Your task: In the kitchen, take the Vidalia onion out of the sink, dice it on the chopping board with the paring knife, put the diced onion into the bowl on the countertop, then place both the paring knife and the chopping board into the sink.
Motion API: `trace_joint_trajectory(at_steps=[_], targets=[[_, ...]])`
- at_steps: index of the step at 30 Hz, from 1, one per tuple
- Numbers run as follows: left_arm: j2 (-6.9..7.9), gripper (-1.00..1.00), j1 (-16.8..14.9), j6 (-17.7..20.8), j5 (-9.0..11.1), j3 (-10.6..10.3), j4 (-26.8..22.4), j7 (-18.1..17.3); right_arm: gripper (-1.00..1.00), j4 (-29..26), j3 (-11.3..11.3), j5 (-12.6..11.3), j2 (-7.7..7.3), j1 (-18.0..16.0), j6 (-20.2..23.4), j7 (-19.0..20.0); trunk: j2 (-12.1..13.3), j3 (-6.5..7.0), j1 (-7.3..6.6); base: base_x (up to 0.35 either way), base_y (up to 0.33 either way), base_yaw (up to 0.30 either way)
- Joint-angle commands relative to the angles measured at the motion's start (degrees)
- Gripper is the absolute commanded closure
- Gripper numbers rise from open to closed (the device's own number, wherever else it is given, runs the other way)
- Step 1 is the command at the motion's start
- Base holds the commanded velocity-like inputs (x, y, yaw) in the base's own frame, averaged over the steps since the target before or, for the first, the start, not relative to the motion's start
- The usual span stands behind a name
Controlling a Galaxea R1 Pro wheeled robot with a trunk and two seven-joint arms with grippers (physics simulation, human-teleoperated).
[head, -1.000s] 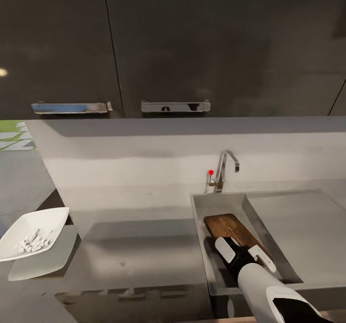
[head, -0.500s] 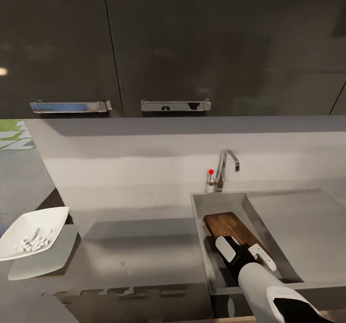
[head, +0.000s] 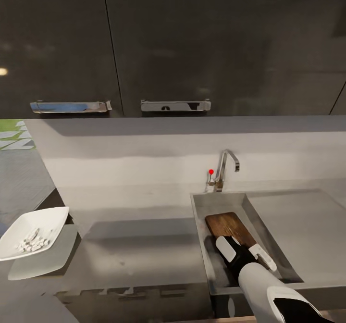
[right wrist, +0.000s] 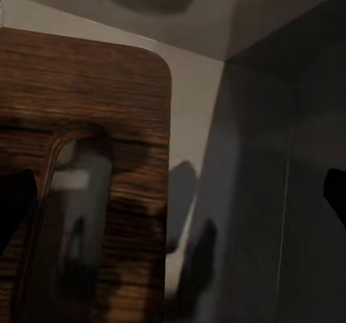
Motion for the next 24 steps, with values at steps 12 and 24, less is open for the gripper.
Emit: trace_joint_trajectory(at_steps=[12, 24], targets=[[-0.04, -1.00, 0.01, -0.11, 0.51, -0.24, 0.02, 0.22, -1.00, -20.56, 3.18, -0.19, 0.87, -0.04, 7.93, -3.34, -0.12, -0.11, 0.04, 0.000, 0.000, 0.000], [-0.06, -1.00, 0.01, -0.04, 0.51, -0.24, 0.06, 0.21, -1.00, -51.11, 15.27, -0.89, 1.20, 1.12, 32.65, -4.10, -0.12, -0.11, 0.04, -0.032, 0.015, 0.000]])
